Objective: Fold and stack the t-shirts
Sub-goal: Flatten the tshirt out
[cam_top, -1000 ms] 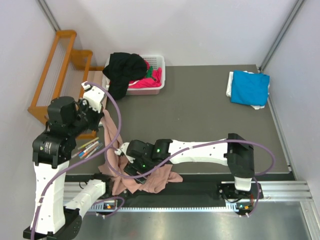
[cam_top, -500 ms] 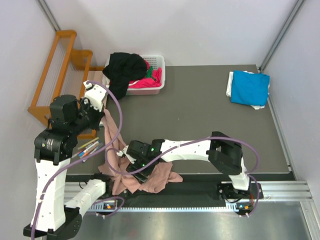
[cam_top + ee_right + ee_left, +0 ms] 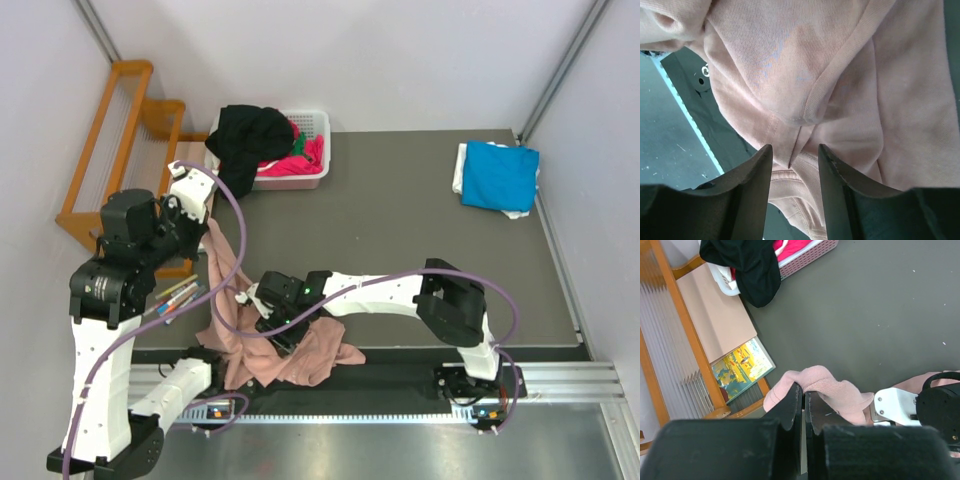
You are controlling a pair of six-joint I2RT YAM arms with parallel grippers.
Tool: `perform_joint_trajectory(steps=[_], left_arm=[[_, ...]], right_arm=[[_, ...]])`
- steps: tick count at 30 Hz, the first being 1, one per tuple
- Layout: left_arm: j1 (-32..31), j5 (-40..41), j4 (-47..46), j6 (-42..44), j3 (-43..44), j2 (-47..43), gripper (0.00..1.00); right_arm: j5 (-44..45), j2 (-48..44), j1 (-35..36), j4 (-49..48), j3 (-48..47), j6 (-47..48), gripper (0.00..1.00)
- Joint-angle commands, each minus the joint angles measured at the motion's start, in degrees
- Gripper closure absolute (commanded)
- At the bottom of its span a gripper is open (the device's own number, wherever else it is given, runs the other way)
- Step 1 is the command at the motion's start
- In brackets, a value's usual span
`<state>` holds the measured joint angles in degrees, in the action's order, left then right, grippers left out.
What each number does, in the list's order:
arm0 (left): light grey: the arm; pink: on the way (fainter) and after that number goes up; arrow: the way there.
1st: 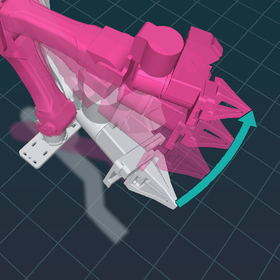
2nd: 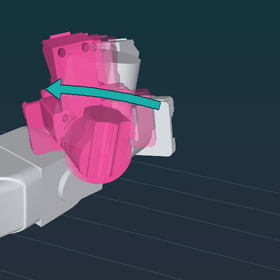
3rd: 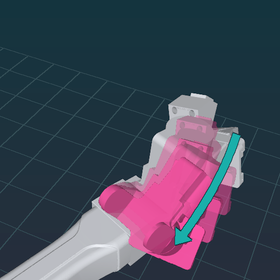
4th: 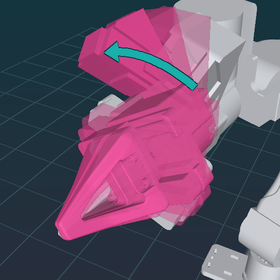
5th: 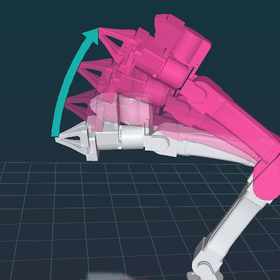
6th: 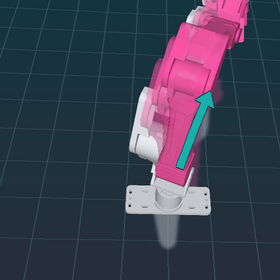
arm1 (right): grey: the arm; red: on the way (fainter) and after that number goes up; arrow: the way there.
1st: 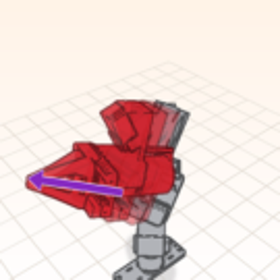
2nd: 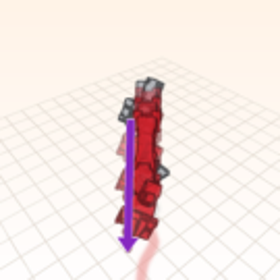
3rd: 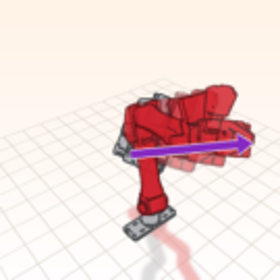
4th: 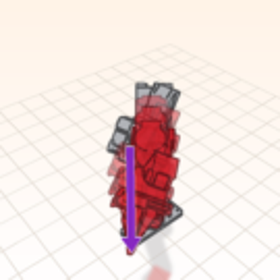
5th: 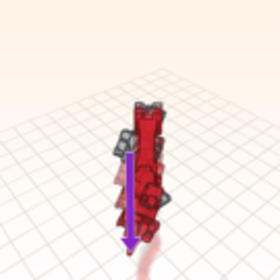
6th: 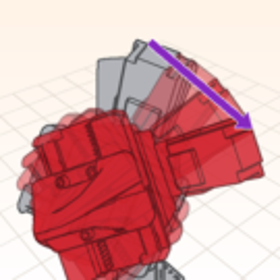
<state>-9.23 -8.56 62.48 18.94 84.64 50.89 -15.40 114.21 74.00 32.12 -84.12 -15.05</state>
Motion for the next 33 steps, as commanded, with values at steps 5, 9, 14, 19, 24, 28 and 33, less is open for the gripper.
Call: perform_joint_trajectory(steps=[5,9,14,19,24,28,33], left_arm=[[0.27,0.65,-3.59,1.1,-0.44,-0.62,1.0],[0.27,0.56,-3.59,1.01,-0.09,-0.71,1.0],[0.27,0.12,-3.15,0.75,0.17,-0.71,1.0],[0.27,0.3,-3.06,1.01,1.05,-0.62,1.0],[0.27,0.21,-2.98,1.1,0.79,-0.53,1.0],[0.27,0.03,-3.15,1.01,0.53,-0.62,1.0],[0.27,0.21,-3.24,1.27,0.61,-0.62,1.0]], right_arm=[[-2.35,-6.1,0.09,-0.48,3.69,-0.16,0.53],[-2.8,-7.25,0.53,-0.21,5.28,-0.33,0.48],[-3.06,-5.67,0.62,-0.65,4.23,-0.42,0.47],[-4.63,-3.57,0.71,-1.44,1.33,-0.6,0.47],[-5.87,-2.42,0.71,-1.27,-0.17,-0.33,0.43],[-7.18,-0.66,0.71,-0.83,-1.49,0.37,0.35],[-7.63,0.83,0.54,-1.09,-0.7,0.81,0.3]])
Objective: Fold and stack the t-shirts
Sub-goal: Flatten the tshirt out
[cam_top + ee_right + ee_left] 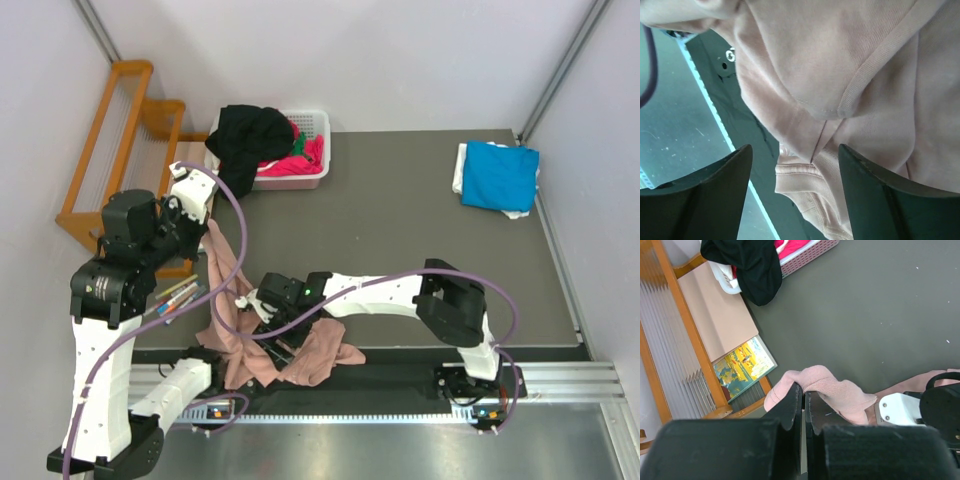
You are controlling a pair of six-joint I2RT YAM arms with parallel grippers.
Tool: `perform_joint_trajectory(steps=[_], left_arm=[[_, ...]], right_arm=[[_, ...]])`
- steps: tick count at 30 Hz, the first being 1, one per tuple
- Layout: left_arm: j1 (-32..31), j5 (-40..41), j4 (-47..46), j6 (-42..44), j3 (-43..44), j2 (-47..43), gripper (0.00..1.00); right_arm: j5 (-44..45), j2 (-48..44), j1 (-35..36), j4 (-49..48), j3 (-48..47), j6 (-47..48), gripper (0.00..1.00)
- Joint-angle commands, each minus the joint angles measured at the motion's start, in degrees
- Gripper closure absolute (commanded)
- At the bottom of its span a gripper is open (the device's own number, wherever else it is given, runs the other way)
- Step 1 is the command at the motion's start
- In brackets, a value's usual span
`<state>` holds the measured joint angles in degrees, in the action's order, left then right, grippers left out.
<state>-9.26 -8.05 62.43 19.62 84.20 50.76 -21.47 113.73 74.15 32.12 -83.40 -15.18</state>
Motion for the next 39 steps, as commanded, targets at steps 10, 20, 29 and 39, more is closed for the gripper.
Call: perform_joint_trajectory(steps=[10,20,29,39], left_arm=[[0.29,-0.38,-3.2,0.51,0.96,-0.67,1.0],[0.29,-0.03,-2.93,0.86,1.75,-0.31,1.0],[0.29,0.85,-2.93,1.48,1.23,-0.84,1.0],[0.29,2.78,-4.34,2.35,0.17,-0.49,1.0]], right_arm=[[-1.73,2.81,-0.32,-1.71,-1.59,1.21,0.47],[-2.17,5.27,-0.41,-1.71,-3.35,0.77,0.7],[-0.76,4.66,-0.41,-1.45,-3.44,0.15,1.0],[8.0,-11.4,-7.34,2.42,-0.72,0.07,1.0]])
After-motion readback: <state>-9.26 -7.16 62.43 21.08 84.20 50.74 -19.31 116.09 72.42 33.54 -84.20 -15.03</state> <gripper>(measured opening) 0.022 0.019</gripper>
